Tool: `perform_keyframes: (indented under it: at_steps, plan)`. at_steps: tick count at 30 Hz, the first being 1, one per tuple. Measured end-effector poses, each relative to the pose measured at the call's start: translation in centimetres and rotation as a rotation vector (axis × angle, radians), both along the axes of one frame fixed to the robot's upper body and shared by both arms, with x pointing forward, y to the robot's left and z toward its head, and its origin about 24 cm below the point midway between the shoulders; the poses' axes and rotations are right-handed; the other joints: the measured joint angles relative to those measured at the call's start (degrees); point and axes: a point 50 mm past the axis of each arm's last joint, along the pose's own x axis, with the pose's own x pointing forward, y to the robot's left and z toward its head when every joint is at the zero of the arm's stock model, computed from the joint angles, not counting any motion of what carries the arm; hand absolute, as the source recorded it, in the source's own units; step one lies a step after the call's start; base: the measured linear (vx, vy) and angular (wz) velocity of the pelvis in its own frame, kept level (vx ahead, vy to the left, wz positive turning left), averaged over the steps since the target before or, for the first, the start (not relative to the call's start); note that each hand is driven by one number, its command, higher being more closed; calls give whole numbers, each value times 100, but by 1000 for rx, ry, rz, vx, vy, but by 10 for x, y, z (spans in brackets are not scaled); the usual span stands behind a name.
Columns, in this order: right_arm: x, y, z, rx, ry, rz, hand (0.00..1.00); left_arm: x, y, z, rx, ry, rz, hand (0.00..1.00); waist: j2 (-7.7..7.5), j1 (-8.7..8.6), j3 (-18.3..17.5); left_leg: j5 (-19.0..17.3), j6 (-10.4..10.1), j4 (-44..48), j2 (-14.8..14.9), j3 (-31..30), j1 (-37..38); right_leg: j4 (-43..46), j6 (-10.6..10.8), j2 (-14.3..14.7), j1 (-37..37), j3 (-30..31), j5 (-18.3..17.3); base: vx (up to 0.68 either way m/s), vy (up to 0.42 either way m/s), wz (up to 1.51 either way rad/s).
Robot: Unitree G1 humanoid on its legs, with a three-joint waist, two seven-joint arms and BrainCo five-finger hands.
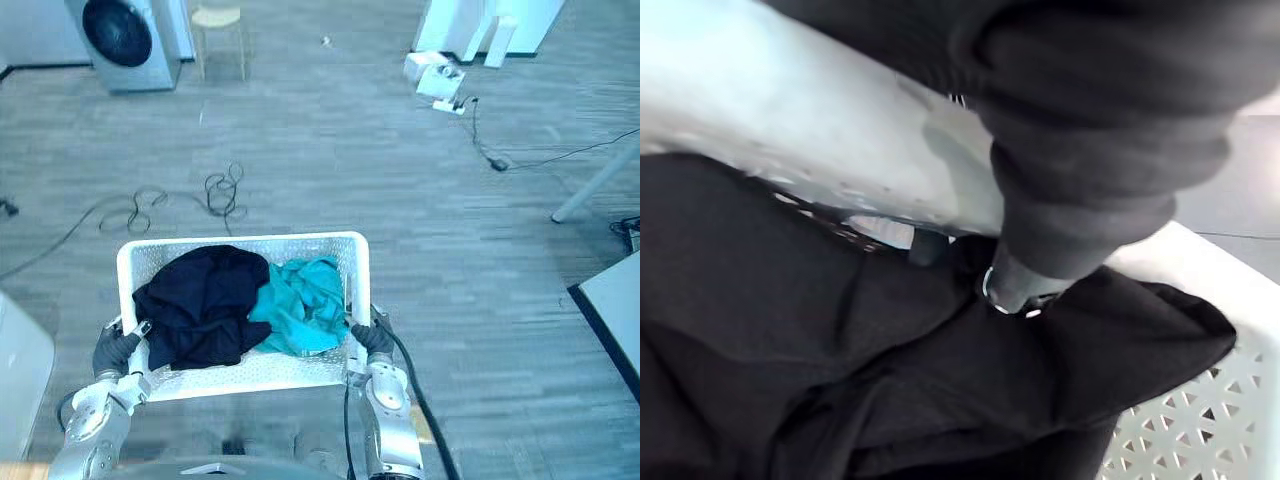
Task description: Pick up the laundry basket with both hands and put the clothes into the washing machine.
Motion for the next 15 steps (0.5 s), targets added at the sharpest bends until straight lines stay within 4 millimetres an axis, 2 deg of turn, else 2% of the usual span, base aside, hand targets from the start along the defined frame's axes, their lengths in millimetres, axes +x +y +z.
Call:
perform_keyframes:
  at_steps: [1, 2, 3, 4, 5, 6, 7, 8, 9, 10, 11, 12, 13, 14, 15]
  plan:
    - [0, 0, 1, 0, -4, 2, 100, 1, 0, 1, 3, -4, -1, 100, 83, -43, -4, -31, -45, -147, 84, -17, 172, -111, -179, 9, -198, -223, -120, 657, 27, -10]
    - [1, 0, 3, -1, -15, 0, 100, 3, 0, 3, 4, -16, -4, 100, 212, -118, 17, -85, -129, -407, 215, -92, 477, -564, -272, 59, -591, -542, -260, 458, 1, 12]
    - [1, -1, 5, -3, -23, -2, 100, 4, 0, 4, 4, -22, -6, 100, 259, -174, 36, -101, -176, -517, 287, -139, 616, -939, -250, 102, -777, -624, -270, 606, -44, 37]
    - [2, -4, 10, -11, -43, -7, 100, 8, -1, 6, 4, -36, -12, 100, 327, -314, 68, -62, -300, -861, 444, -184, 1004, -2561, -203, 239, -1092, -638, -62, 523, -70, 38]
    - [3, -5, 10, -13, -46, -6, 100, 9, -1, 7, 2, -40, -15, 100, 328, -343, 67, -34, -349, -1042, 487, -181, 1191, -3390, -191, 300, -1136, -640, 187, 708, -131, 41]
    - [4, -5, 12, -13, -53, -2, 100, 13, -1, 8, 4, -51, -19, 100, 239, -364, 35, -3, -405, -1284, 485, -188, 1533, -5119, -101, 328, -1136, -639, 834, 934, -235, 27]
    - [7, -4, 14, -13, -64, 5, 100, 15, 0, 9, 9, -58, -16, 100, 80, -394, -14, -97, -567, -1390, 451, -260, 1867, -5907, -103, 310, -1196, -634, 1109, 952, -262, 39]
    - [7, -6, 14, -22, -62, 5, 100, 17, -1, 6, 6, -51, -19, 100, 25, -418, -92, -199, -709, -1324, 540, -428, 2123, -5677, -251, 400, -1234, -546, 1606, 837, -246, 36]
    - [6, -7, 13, -30, -56, 7, 100, 18, -4, 2, -8, -38, -17, 100, 140, -424, -135, -220, -737, -1128, 724, -519, 2187, -5386, -372, 499, -1245, -537, 1987, 719, -240, 40]
    - [5, -9, 13, -38, -54, 5, 100, 19, -8, -3, -22, -20, -15, 100, 319, -415, -142, -120, -644, -199, 1075, -713, 1973, -4887, -440, 618, -1220, -652, 2242, 870, -315, 19]
    - [7, -13, 16, -64, -59, 4, 100, 21, -14, -7, -45, -10, -7, 100, 566, -388, -72, 481, -421, 1167, 1486, -864, 1461, -4466, -637, 844, -1077, -882, 1760, 850, -344, 12]
    - [7, -14, 16, -70, -60, 4, 100, 21, -14, -8, -47, -4, -2, 100, 606, -380, -57, 1133, -342, 1878, 1669, -870, 1101, -4365, -722, 917, -962, -926, 1567, 1122, -444, -3]
    - [6, -15, 17, -81, -59, 0, 100, 23, -17, -10, -46, 4, -17, 100, 705, -216, 16, 2325, -21, 4083, 2410, -795, 137, -4526, -900, 1194, -298, -1010, 1136, 806, -316, -7]
    - [6, -16, 17, -86, -59, -4, 100, 23, -19, -10, -48, 5, -24, 100, 721, -176, 38, 2238, 57, 4441, 2546, -729, 12, -4592, -934, 1264, -146, -1003, 1110, 943, -337, -21]
    - [7, -20, 19, -97, -62, -20, 100, 24, -23, -11, -62, 9, -35, 100, 735, -52, 130, 1782, 378, 5708, 2917, -608, -429, -4941, -996, 1435, 579, -987, 1000, 450, -136, -16]
